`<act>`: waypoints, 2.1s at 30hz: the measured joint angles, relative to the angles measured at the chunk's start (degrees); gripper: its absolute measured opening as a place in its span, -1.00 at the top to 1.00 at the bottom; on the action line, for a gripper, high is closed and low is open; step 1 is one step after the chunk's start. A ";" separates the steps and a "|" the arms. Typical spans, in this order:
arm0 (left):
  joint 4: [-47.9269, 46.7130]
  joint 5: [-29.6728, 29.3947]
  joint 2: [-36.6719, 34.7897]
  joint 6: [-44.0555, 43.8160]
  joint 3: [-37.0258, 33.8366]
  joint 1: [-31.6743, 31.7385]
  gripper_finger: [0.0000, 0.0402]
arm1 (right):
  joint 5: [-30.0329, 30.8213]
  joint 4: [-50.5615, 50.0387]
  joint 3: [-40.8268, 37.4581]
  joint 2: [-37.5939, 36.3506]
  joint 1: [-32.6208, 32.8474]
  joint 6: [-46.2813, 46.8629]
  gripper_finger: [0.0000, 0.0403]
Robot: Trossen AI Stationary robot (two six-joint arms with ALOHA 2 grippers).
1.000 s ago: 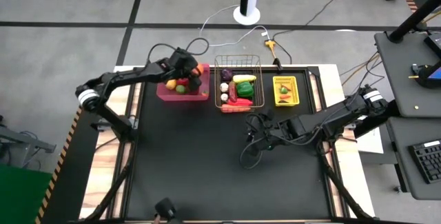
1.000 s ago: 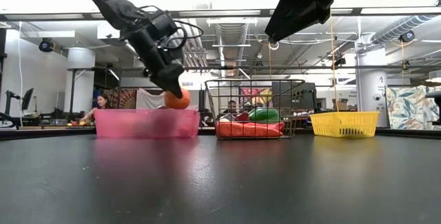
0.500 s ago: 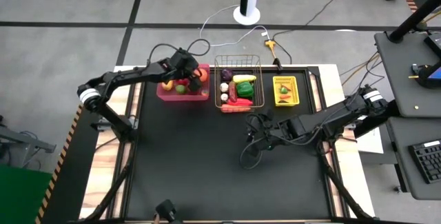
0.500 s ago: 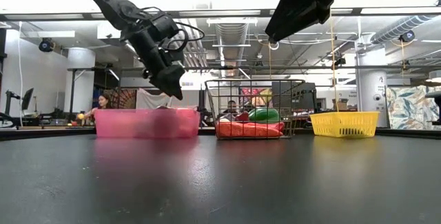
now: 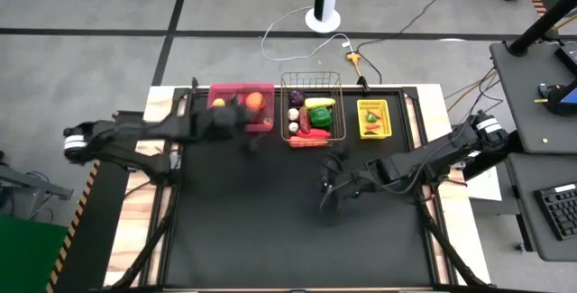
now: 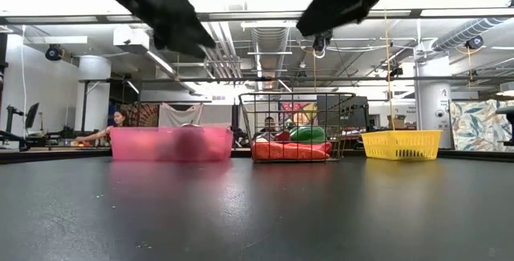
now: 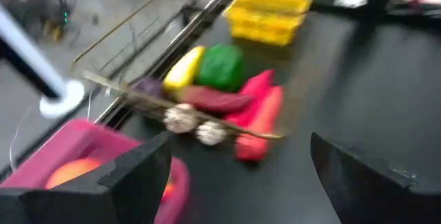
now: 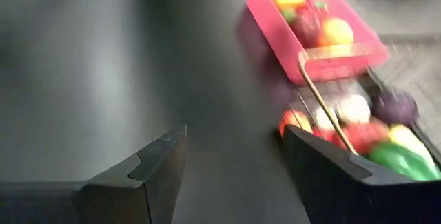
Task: Sort produce into baskets
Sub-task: Return to Home Position
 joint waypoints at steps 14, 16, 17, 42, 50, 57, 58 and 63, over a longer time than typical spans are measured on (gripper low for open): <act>-0.59 -25.57 -30.66 -4.05 -13.13 -32.97 -0.61 | -5.77 21.70 -17.01 -13.38 -0.34 -10.45 -0.16; -0.52 -25.22 -33.79 -2.34 -14.50 -32.14 -0.61 | -5.45 22.05 -18.66 -15.78 -0.52 -9.89 -0.16; -0.23 -23.93 -35.24 -1.82 -15.25 -31.36 -0.61 | -5.33 22.06 -19.50 -16.98 -0.56 -9.45 -0.16; -0.75 0.97 -64.39 -0.15 -32.19 -8.99 -0.49 | -5.69 36.13 -42.63 -46.23 -0.80 -15.78 -0.16; -2.04 -3.39 -65.36 -3.98 -38.55 -8.75 -0.43 | -8.74 49.68 -57.03 -57.93 -0.78 -19.43 -0.16; -1.48 -0.44 -65.52 -2.80 -41.79 -8.72 -0.43 | -8.37 45.31 -58.60 -68.21 -0.78 -24.02 -0.16; -1.48 -0.40 -65.26 -2.65 -41.59 -8.75 -0.43 | -8.33 44.81 -58.60 -69.81 -0.76 -24.97 -0.16; -0.58 -0.42 -65.82 -4.13 -41.07 -8.72 -0.43 | -8.39 39.41 -58.62 -77.37 -0.78 -26.98 -0.16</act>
